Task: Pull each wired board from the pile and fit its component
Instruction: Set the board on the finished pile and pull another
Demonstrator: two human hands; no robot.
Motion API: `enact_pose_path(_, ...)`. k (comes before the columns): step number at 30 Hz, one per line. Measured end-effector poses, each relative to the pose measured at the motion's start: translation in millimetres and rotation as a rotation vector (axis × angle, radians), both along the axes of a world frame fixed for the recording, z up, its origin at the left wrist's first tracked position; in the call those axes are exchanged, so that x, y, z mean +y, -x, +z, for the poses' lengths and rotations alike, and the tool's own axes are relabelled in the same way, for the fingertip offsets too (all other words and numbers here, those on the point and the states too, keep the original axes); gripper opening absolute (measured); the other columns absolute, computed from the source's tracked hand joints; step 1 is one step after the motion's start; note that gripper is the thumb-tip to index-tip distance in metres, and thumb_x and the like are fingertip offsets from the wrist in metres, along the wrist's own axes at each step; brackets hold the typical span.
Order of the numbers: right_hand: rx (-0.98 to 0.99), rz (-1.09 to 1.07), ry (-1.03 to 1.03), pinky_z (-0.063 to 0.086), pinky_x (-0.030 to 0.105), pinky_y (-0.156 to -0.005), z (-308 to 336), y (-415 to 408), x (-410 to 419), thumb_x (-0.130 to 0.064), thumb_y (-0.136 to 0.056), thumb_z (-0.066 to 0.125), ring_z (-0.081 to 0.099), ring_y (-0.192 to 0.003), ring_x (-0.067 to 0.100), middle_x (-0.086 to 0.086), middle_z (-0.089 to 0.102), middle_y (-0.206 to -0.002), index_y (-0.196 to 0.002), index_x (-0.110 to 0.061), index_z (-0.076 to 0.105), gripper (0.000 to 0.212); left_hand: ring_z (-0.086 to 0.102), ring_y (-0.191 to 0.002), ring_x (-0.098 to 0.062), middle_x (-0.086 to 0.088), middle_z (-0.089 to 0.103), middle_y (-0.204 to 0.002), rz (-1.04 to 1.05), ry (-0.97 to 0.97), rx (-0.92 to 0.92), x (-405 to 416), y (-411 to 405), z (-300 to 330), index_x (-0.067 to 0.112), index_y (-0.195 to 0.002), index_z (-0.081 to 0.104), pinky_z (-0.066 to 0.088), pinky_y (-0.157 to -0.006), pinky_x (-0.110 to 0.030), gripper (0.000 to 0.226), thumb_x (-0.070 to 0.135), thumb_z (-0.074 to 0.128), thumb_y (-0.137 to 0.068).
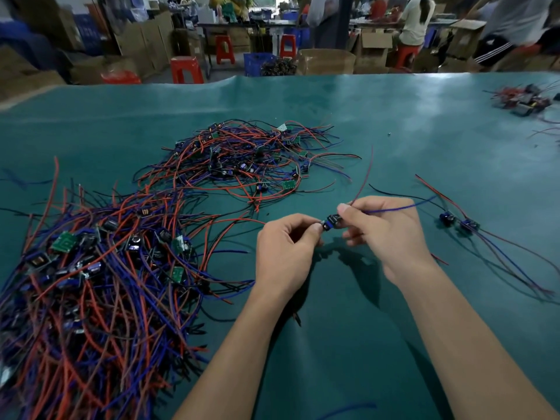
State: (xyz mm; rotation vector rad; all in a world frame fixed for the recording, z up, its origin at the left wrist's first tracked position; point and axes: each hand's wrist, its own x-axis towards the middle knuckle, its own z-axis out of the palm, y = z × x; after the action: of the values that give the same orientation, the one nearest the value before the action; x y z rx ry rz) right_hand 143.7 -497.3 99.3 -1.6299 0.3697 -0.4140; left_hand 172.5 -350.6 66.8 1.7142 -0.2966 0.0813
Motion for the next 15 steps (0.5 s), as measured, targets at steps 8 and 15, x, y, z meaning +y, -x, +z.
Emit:
enact_pose_path(8,-0.184,-0.217,-0.297,0.054,0.022,-0.056,8,3,-32,-0.002,-0.092,0.070,0.062,-0.052,0.014,0.008,0.070,-0.061,-0.075,-0.002,0.066,0.017,0.057,-0.057,-0.002,0.006,0.072,-0.064,-0.023,-0.009,0.044,-1,2,2,0.026,-0.076,0.075,0.045,-0.059,-0.021,0.022,0.014,0.069,-0.093)
enact_pose_path(15,-0.216,-0.451,-0.611,0.063,0.028,-0.071,12,4,-35,-0.010,-0.097,0.066,0.072,-0.068,0.020,0.014,0.073,-0.074,-0.093,0.000,0.061,0.012,0.052,-0.048,-0.004,0.008,0.065,-0.058,0.142,0.184,0.124,0,-3,0,0.018,-0.086,0.071,0.040,-0.046,-0.016,0.018,0.013,0.060,-0.099)
